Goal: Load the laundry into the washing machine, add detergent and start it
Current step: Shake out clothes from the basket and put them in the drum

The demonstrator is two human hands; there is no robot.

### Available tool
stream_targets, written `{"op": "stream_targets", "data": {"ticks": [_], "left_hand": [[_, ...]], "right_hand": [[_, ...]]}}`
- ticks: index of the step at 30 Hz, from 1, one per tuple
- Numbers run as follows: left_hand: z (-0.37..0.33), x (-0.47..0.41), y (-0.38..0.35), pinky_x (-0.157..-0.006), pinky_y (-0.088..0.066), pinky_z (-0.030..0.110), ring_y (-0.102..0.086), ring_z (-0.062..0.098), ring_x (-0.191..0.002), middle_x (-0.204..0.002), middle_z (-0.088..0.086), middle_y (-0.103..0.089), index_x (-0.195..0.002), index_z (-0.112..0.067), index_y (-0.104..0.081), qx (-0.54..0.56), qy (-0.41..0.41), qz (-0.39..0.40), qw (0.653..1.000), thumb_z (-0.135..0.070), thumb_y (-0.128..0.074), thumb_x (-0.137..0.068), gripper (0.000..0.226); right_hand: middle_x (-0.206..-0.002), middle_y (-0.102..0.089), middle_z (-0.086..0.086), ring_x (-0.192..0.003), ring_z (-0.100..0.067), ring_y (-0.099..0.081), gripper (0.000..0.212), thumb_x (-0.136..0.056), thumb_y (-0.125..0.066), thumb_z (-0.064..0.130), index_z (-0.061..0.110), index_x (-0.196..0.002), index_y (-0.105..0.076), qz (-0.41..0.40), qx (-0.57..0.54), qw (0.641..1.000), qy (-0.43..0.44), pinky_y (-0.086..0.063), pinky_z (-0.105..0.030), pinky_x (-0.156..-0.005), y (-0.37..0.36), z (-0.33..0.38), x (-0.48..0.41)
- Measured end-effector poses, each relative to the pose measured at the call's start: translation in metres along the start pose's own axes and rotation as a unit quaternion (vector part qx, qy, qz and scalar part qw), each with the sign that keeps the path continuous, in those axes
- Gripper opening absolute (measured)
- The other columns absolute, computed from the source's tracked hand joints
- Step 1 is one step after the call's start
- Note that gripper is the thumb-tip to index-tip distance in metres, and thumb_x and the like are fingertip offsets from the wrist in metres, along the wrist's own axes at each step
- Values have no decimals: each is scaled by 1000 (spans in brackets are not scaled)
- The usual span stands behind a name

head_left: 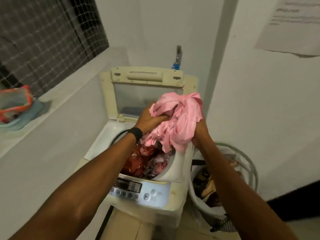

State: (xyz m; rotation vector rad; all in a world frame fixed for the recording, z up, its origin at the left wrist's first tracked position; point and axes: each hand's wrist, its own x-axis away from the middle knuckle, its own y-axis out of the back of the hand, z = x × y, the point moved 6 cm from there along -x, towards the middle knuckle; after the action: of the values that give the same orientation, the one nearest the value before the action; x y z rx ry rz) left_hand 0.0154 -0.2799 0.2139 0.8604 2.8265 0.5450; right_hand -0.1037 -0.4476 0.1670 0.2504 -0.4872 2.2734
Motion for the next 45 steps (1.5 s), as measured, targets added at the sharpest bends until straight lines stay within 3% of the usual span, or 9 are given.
{"op": "stream_targets", "data": {"ticks": [8,13,19,23,27,32,37,41,45], "left_hand": [[108,8,66,-103,-52,37,-66,1,-109,-119,-16,-71,-126,-34,-61,-31,72,14,997,-36,-94,-70,65],[210,-23,75,-107,-49,33,-62,5,-112,-122,-18,-64,-122,-48,-55,-75,118,55,989,-67,-89,-49,82],[348,-55,45,-128,-19,46,-7,25,-157,-171,10,-4,-153,-44,-22,-205,79,183,958,-63,-71,-69,99],[418,-75,14,-123,-23,62,20,40,-155,-168,7,30,-162,-37,14,-444,-9,269,854,-44,-70,-90,111],[421,-111,-11,-92,-48,73,-22,42,-150,-168,14,-21,-160,-36,-27,-456,-61,222,860,-32,-72,-94,80],[411,-72,-21,-114,-24,76,-27,40,-154,-165,7,-36,-152,-33,-46,-521,-185,251,795,-28,-44,-98,54],[451,-24,-21,-109,-39,69,-38,50,-145,-156,19,-45,-153,-23,-38,-443,-28,423,790,-39,-58,-90,68],[458,-4,-24,-124,-26,41,-35,29,-149,-163,7,-38,-154,-25,-48,-366,106,532,756,-41,-43,-108,48],[445,-46,-7,-107,-44,39,-56,34,-131,-145,12,-57,-142,-22,-59,-398,146,487,763,-50,-47,-104,49]], "right_hand": [[-142,-60,-5,-129,-22,-59,46,-105,-56,33,17,-147,-49,122,132,982,57,-51,-39,-104,-83,-95,-12],[-144,-51,5,-125,15,-49,59,-96,-68,27,13,-148,-44,110,291,945,97,-41,-8,-105,-94,-154,-42],[-139,-51,-12,-131,-2,-51,39,-104,-56,6,3,-141,-45,57,460,882,87,-28,-35,-123,-90,-280,-102],[-156,-39,-16,-146,-28,-40,54,-103,-52,33,13,-150,-35,73,529,845,5,-31,-31,-120,-69,-380,-120],[-151,-44,-19,-142,-38,-44,51,-102,-52,43,23,-144,-33,133,556,809,-133,-33,-34,-111,-93,-391,-120],[-117,-69,-13,-113,-35,-66,25,-102,-53,31,17,-119,-66,239,728,637,-79,-53,-41,-90,-114,-328,-140],[-141,-60,-17,-130,-35,-56,44,-96,-49,16,7,-138,-61,215,607,765,14,-44,-40,-108,-150,-327,-192],[-167,-20,-19,-155,-36,-17,88,-93,-48,58,7,-161,-25,345,707,618,-17,-9,-39,-126,-161,-408,-239],[-160,-35,-23,-149,-38,-30,62,-104,-37,37,1,-154,-38,258,701,665,19,-17,-42,-123,-161,-407,-235]]}}
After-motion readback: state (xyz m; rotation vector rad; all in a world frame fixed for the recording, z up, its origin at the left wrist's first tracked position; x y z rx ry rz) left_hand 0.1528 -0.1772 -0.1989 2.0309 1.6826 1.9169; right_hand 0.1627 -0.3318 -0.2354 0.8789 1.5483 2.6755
